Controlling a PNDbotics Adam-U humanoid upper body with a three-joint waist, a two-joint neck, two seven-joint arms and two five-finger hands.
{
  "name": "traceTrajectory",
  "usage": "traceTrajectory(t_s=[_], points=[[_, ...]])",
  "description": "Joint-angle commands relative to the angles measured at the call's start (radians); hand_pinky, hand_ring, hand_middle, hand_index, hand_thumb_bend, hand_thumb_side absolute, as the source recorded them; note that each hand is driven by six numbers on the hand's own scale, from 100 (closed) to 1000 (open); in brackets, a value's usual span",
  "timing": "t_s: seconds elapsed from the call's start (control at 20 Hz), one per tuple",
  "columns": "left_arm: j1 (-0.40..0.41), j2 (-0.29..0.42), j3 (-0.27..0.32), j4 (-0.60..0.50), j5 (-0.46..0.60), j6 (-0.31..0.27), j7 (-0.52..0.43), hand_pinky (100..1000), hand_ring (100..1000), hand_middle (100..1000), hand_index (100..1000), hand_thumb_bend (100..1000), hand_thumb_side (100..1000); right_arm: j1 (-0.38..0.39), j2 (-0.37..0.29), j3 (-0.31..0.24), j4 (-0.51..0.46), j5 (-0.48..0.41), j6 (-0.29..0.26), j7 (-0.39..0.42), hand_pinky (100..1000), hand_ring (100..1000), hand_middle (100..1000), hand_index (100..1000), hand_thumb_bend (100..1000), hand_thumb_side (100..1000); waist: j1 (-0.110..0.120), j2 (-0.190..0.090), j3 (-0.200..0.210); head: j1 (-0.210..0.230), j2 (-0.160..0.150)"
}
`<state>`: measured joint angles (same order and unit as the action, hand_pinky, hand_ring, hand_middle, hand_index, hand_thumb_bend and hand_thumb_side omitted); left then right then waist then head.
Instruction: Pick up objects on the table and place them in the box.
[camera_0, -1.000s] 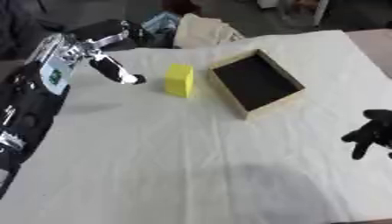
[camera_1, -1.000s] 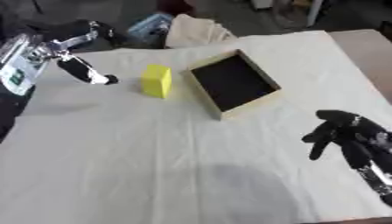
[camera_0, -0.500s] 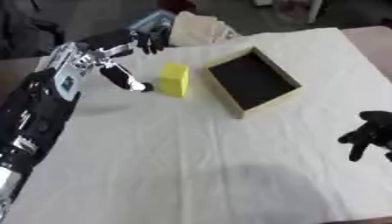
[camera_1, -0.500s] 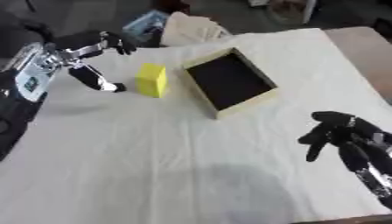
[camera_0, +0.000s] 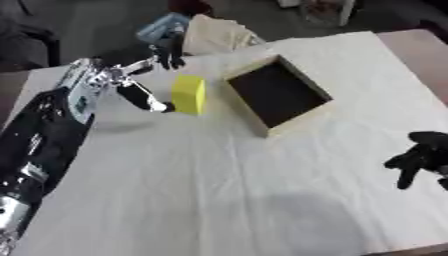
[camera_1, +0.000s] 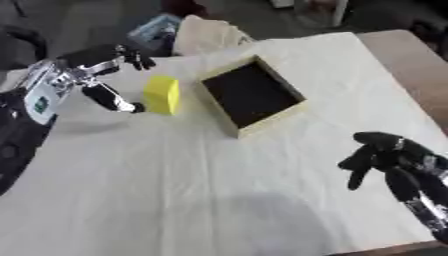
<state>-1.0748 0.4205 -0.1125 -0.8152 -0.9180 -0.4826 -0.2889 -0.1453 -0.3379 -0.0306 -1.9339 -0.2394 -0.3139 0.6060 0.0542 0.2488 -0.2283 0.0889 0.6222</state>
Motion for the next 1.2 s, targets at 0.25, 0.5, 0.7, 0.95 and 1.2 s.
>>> traceTrajectory(t_s=[0.25, 0.5, 0.7, 0.95, 1.2], points=[[-0.026, 0.000, 0.015, 0.006, -0.061, 0.047, 0.090, 834, 754, 739, 883, 539, 232, -0.016, -0.003, -0.003, -0.006, -0.006, 0.002, 0.007, 709, 496, 593, 885, 100, 692, 0.000, -0.006, -0.008, 0.001, -0.013], [-0.028, -0.002, 0.016, 0.015, -0.078, 0.064, 0.141, 835, 755, 739, 883, 522, 235, -0.019, -0.002, -0.004, -0.006, -0.007, 0.003, 0.008, 709, 496, 593, 885, 100, 692, 0.002, -0.004, -0.010, 0.000, -0.016], [-0.024, -0.006, 0.009, 0.046, -0.093, 0.051, 0.104, 844, 769, 761, 886, 504, 306, -0.020, -0.002, -0.004, -0.005, -0.007, 0.004, 0.010, 709, 496, 593, 885, 100, 692, 0.003, -0.002, -0.013, 0.001, -0.017], [-0.016, -0.014, 0.015, 0.070, -0.117, 0.032, 0.015, 831, 753, 753, 871, 499, 312, -0.020, 0.001, -0.005, -0.005, -0.006, 0.004, 0.011, 710, 496, 593, 886, 100, 692, 0.003, 0.000, -0.014, 0.000, -0.018], [-0.014, -0.015, 0.020, 0.056, -0.120, 0.034, -0.003, 795, 676, 672, 824, 494, 258, -0.021, 0.001, -0.006, -0.004, -0.006, 0.005, 0.010, 710, 496, 593, 886, 100, 692, 0.003, 0.000, -0.008, -0.002, -0.017]])
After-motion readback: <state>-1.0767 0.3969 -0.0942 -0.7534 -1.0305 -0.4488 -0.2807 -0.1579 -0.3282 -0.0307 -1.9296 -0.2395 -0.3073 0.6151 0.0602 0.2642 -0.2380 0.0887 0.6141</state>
